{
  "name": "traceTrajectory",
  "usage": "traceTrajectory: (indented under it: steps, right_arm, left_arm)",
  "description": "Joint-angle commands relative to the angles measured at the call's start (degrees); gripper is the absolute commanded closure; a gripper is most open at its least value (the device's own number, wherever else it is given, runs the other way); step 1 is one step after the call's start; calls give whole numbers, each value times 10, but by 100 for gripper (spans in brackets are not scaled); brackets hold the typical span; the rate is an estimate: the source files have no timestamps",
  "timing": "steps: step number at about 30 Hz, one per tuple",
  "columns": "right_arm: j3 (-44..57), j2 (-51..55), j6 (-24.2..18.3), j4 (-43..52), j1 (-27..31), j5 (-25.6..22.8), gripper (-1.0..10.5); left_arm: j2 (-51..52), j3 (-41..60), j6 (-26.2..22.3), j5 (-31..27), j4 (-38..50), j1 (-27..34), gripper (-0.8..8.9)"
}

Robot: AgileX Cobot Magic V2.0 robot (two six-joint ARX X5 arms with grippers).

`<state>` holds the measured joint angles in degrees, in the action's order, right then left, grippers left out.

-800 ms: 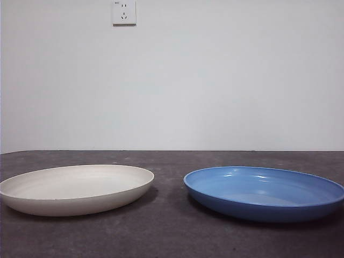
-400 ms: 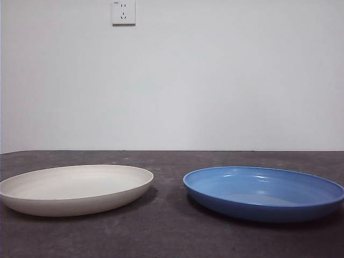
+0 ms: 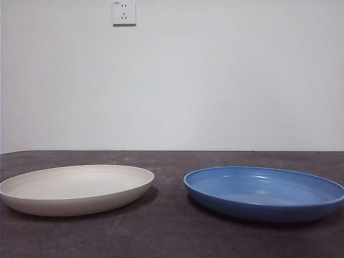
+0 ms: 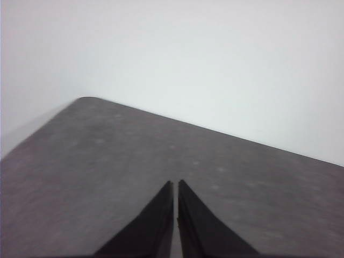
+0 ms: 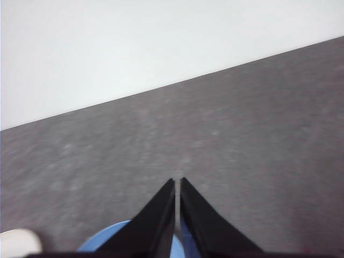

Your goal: Pick up the white plate, put it on the blue plate, put it on desk

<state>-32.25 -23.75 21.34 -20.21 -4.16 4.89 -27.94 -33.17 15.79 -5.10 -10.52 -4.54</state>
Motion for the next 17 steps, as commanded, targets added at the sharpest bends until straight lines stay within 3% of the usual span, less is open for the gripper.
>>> traceTrajectory:
  steps: [1,5,10,17]
  right_arm:
    - [-60,-41,7,-30,-2,38,936]
    - [-132,-94,-2,-80,-3,92,936]
    - [-193,-145,-8,-100,-33,146,936]
    - [-216,-163,-38,-99,-121,146,936]
  left_arm:
    - [-37,-68,-9,43,-38,-2,798]
    - [-77,-147,-15,85,-97,-3,798]
    - [-117,-211,-11,163,-111,-25,798]
    - [-137,-235,-11,195,-113,-96,798]
